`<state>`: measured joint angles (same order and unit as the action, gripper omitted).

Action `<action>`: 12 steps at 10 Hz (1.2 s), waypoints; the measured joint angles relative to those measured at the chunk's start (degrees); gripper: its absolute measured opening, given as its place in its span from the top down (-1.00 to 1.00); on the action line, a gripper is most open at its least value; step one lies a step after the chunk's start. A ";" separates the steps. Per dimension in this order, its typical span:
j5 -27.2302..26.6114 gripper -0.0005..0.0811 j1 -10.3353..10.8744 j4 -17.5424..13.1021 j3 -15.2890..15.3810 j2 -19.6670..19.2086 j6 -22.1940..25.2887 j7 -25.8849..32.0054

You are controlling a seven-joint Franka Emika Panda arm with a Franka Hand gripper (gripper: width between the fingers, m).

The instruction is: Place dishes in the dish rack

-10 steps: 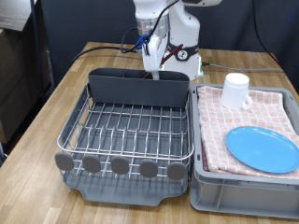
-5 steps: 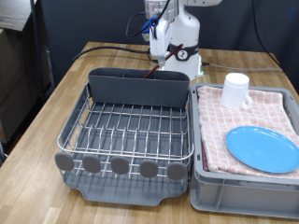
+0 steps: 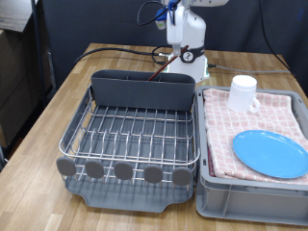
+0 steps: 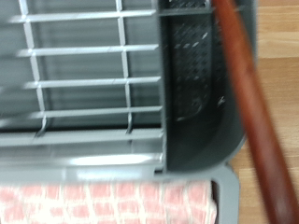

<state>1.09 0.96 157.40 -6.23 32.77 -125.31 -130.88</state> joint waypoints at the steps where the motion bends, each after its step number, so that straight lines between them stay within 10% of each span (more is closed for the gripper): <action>1: -0.46 -0.98 2.49 -1.10 0.54 0.00 1.22 4.08; 5: 0.66 -0.98 4.70 -1.95 -0.34 -1.61 0.44 10.62; 12: 2.33 -0.98 11.52 -9.54 2.24 -16.45 -13.58 32.78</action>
<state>3.43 12.48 147.86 -3.99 16.32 -138.89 -98.11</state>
